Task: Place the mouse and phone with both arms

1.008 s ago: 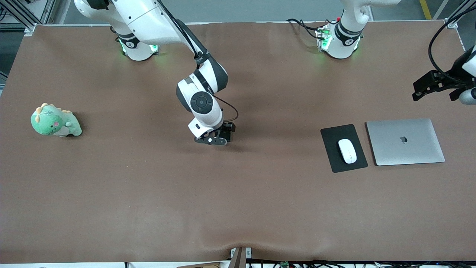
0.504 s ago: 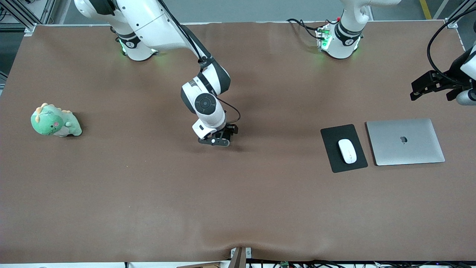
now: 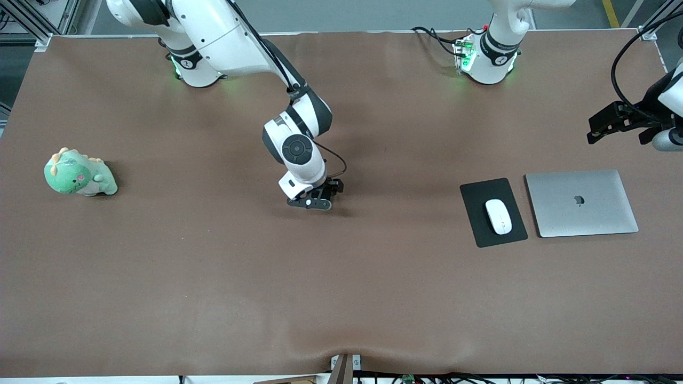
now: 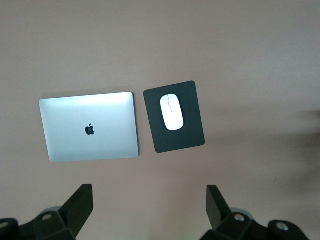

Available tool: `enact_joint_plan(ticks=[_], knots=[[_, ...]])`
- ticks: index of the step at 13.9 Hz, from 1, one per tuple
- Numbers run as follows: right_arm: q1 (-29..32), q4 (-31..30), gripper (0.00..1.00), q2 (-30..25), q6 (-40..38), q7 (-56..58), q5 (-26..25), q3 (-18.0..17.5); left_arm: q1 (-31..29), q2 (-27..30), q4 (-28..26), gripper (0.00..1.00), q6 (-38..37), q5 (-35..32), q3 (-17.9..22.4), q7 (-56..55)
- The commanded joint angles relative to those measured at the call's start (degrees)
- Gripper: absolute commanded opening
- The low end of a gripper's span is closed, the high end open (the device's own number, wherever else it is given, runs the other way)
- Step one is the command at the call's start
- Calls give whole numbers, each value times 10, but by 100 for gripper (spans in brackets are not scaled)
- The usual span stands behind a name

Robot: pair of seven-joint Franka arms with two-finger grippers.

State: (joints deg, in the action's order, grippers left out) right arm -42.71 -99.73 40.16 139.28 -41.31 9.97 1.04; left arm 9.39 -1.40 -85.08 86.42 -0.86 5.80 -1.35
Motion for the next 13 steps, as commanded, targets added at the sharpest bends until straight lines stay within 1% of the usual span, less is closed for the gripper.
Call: enact_joint_plan(ticks=[1, 2, 3, 4, 6, 8, 9, 10, 13], knots=[[-8, 0, 100, 1, 5, -4, 3, 4, 1, 11, -11, 100, -5, 1, 4, -9], [-8, 0, 94, 0, 4, -2, 2, 4, 1, 11, -11, 100, -5, 1, 5, -9], [-8, 1, 62, -1, 1, -1, 2, 4, -1, 11, -11, 100, -5, 1, 6, -10], [-9, 3, 46, -2, 0, -1, 2, 4, -2, 11, -13, 100, -5, 1, 7, -10], [-6, 7, 23, -5, -6, 5, 1, 5, -10, 12, -14, 100, -6, 2, 7, -10], [-2, 31, 11, -10, -63, 3, 1, 5, -10, 13, -13, 100, -8, 1, 7, -11], [-1, 45, 2, -11, -95, -1, 1, 6, -10, 12, -13, 100, -8, 0, 7, -10], [2, 51, 0, -20, -115, -5, 1, 7, -10, 12, -11, 100, -8, 0, 7, -10], [11, 43, 0, -46, -124, -17, 2, 10, -10, 12, -11, 100, -9, 0, 6, -10]])
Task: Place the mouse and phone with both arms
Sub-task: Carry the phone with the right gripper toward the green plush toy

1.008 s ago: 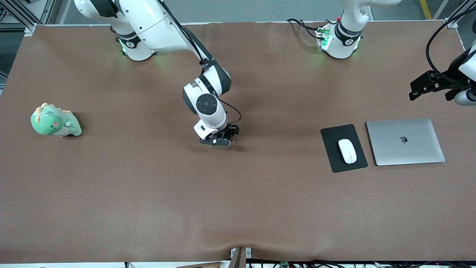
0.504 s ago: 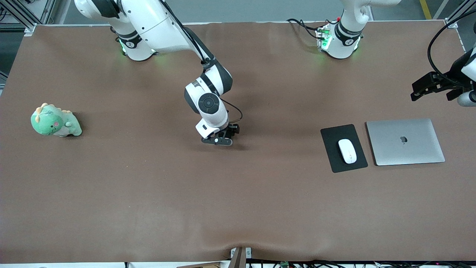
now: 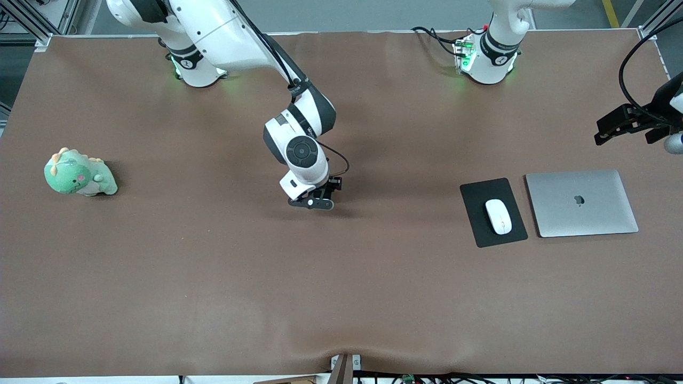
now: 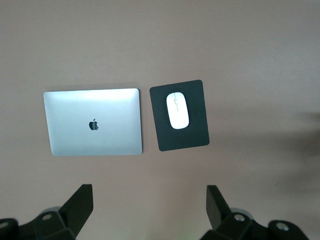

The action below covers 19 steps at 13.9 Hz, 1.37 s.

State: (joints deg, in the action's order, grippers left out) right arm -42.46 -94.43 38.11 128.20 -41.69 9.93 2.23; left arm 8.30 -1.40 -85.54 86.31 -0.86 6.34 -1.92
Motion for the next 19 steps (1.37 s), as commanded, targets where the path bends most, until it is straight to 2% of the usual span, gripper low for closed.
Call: enact_joint_plan(ticks=[1, 6, 14, 19], knots=[[17, -10, 0, -27, -15, -20, 3, -1, 1, 11, -6, 100, -8, 0, 1, -5], [89, -26, 0, -90, -92, -10, 3, -2, 1, 6, -5, 100, -7, 1, 1, -4], [201, -130, 0, -182, -92, 121, 3, -1, 12, 5, -6, 100, -6, 4, -2, -5], [259, -187, 0, -219, -85, 214, 1, 0, 10, 15, -10, 100, -7, 7, -17, -3]])
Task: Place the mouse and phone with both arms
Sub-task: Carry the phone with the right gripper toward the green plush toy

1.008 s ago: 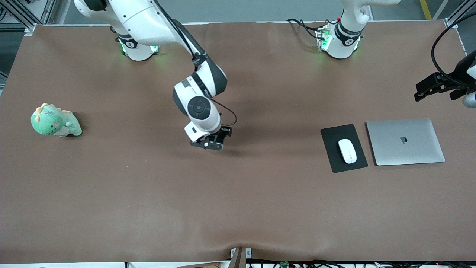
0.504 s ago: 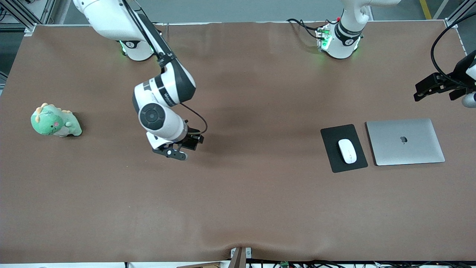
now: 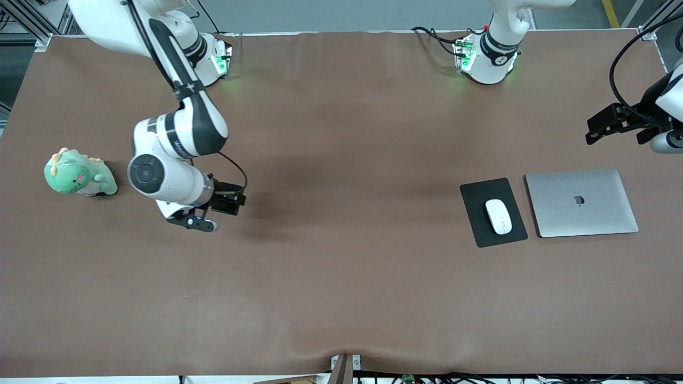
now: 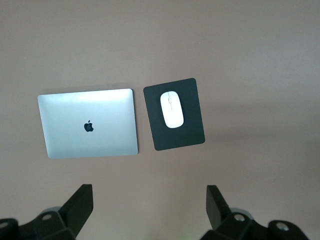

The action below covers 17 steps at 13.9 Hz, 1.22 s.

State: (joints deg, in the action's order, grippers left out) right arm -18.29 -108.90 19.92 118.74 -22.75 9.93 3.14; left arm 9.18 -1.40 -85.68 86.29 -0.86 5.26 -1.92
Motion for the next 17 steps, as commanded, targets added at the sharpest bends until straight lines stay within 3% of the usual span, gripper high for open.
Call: enact_joint_plan(ticks=[1, 4, 7, 14, 17], knots=[[32, -47, 0, -39, 11, 44, -6, -9, 0, 14, -8, 100, -8, 7, -7, -3], [75, -67, 0, -45, 13, 104, -16, -8, -3, 13, -6, 100, -7, 6, -6, -2], [110, -88, 0, -56, 16, 119, -67, -9, -5, 15, -5, 100, -7, 3, -5, 0], [192, -157, 0, -55, 112, 261, -69, -9, -7, 25, -8, 100, -8, 6, -10, 9], [218, -174, 0, -53, 133, 290, -69, -8, -80, 24, -8, 100, -8, 9, -90, 5]])
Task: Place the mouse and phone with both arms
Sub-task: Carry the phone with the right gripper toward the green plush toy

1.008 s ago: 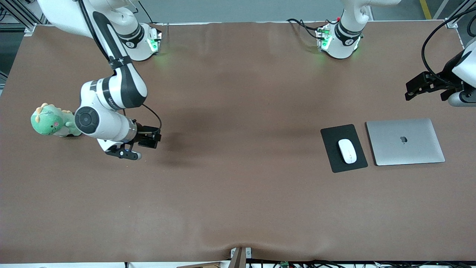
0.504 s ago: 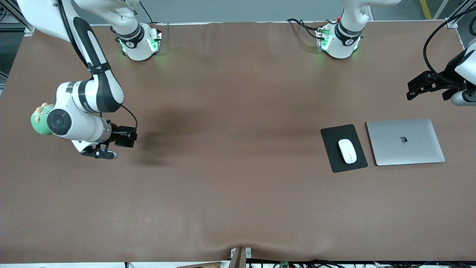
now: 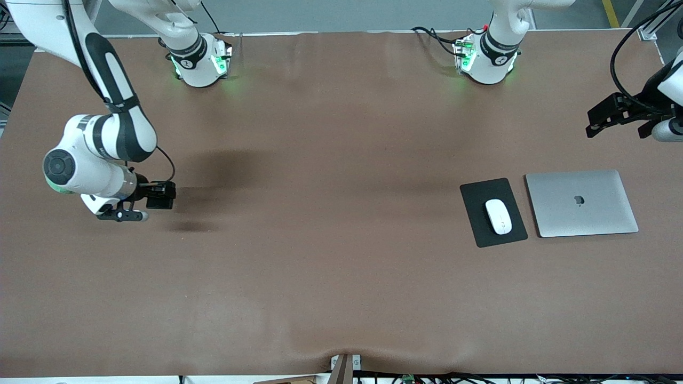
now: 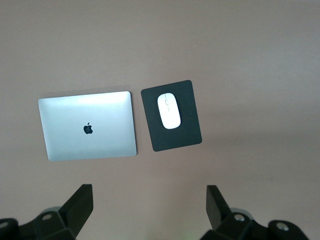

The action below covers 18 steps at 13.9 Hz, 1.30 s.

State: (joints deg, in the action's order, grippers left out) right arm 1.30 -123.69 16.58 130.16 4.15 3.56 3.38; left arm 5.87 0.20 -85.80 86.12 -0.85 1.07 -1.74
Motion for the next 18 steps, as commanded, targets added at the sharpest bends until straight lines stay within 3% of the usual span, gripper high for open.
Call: enact_joint_plan(ticks=[1, 7, 11, 16, 17, 18], knots=[[31, -36, 0, -19, 34, 36, -5, -10, -50, 9, -8, 100, -6, 9, -55, 0], [88, -44, 0, 21, 85, 124, -5, -11, -50, 7, -9, 100, -6, 8, -56, -1], [95, -67, 0, 50, 148, 131, -5, -10, -51, 5, -8, 100, -5, 8, -55, -1], [107, -71, 0, 58, 149, 141, -5, -11, -51, 0, -7, 100, 4, 4, -55, -3], [107, -70, 4, 57, 146, 141, -5, -11, -51, -1, -7, 100, 5, 4, -55, -3], [108, -68, 85, 57, 144, 141, -5, -11, -51, -2, -6, 100, 5, 3, -55, -3]])
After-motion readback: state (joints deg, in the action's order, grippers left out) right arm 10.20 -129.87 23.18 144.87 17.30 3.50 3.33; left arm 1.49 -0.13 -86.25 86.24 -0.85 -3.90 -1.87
